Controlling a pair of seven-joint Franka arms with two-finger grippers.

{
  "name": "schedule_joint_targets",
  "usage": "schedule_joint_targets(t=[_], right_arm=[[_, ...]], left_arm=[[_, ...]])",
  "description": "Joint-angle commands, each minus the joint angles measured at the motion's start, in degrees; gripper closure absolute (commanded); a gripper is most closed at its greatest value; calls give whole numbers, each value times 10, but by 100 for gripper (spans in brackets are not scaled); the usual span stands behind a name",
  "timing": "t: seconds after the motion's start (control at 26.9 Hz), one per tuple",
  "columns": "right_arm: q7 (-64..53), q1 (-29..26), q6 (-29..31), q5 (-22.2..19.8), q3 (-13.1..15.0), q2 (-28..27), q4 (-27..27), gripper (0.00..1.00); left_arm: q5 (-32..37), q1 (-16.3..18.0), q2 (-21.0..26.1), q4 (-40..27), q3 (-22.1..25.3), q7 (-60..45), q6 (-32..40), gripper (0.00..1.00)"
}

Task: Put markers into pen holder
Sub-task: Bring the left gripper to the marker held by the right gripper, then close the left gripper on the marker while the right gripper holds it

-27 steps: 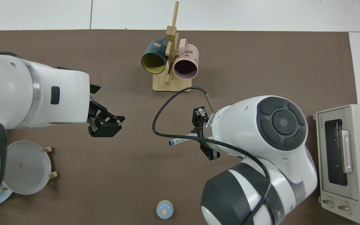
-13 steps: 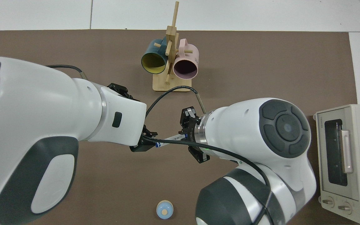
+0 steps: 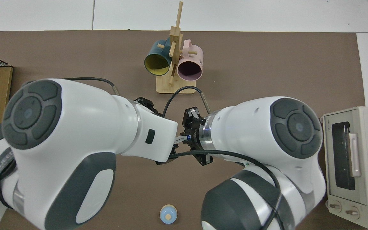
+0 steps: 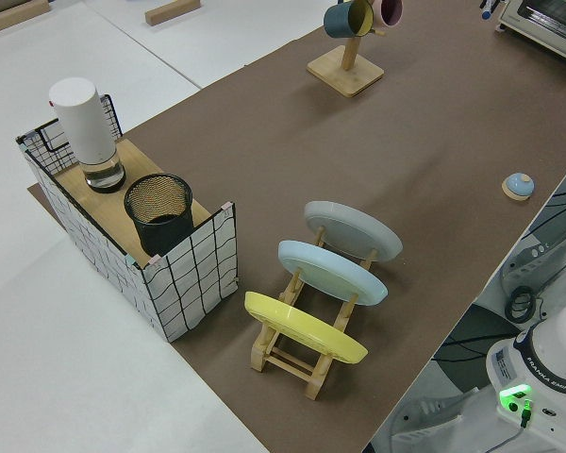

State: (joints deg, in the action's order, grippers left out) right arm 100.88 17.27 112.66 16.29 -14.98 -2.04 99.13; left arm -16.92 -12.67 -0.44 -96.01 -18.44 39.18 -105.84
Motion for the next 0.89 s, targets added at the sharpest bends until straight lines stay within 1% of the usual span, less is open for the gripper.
schedule_joint_targets(t=[0.0,0.07,0.15,0.78,0.86], right_arm=[[9,-1,1,13,0,-7,-9,100],[8,-2,-2,13,0,-7,-10,100],[8,-2,-3,13,0,-7,-10,100],[5,-3,-3,13,0,-7,-10,100],[6,-7,-3,15,0,-7,-17,100]], left_arm=[[-6,-15,-11,-26,9,-2,-23,21],[-5,-15,-11,-27,9,-2,-23,23],[-5,-15,-13,-31,8,-2,-22,27],[1,-29,-14,-48,6,2,-32,32],[1,-32,-15,-50,6,2,-30,32]])
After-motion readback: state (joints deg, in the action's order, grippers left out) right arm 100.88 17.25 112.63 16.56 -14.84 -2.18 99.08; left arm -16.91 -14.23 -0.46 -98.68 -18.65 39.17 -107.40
